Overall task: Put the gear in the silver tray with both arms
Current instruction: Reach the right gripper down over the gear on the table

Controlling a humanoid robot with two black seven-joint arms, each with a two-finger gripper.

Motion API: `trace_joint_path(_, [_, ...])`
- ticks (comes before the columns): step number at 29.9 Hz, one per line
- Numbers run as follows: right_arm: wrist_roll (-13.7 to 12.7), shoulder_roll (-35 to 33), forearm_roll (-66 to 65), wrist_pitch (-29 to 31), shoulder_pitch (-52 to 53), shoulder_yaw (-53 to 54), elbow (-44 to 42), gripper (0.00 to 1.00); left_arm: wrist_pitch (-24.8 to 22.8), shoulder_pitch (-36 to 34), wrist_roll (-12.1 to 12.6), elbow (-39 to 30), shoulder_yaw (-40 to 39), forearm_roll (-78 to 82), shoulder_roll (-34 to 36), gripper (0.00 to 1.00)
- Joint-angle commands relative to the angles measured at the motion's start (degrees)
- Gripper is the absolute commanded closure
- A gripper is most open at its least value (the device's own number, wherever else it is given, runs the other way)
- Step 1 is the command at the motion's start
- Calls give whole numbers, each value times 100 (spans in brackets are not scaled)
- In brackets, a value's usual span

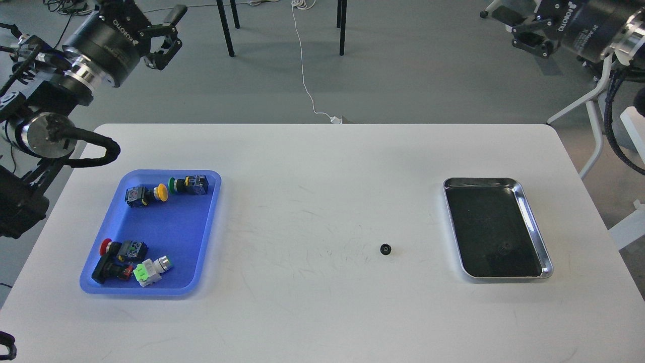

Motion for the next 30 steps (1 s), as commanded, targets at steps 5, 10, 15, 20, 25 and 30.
trace_joint_path(5, [24, 1129, -1953, -2, 1417, -1981, 248, 1, 41, 767, -11, 116, -439, -310, 50, 2])
trace_joint_path(10, [217, 1833, -2525, -2, 1621, -2887, 399, 1, 23, 943, -11, 494, -430, -310, 24, 2])
trace_joint_path(15, [638, 2115, -3289, -2, 1620, -3398, 512, 2, -47, 1119, -11, 521, -430, -310, 41, 2])
trace_joint_path(20, [718, 2484, -4072, -2, 1559, -4030, 636, 6, -21, 1242, -11, 521, -430, -310, 6, 2])
trace_joint_path(25, [1193, 2853, -4231, -2, 1322, -4514, 540, 7, -29, 1356, -46, 521, -430, -275, 6, 2])
trace_joint_path(30, [1193, 3143, -4249, -2, 945, -4664, 232, 8, -38, 1409, -55, 521, -439, -266, 68, 2])
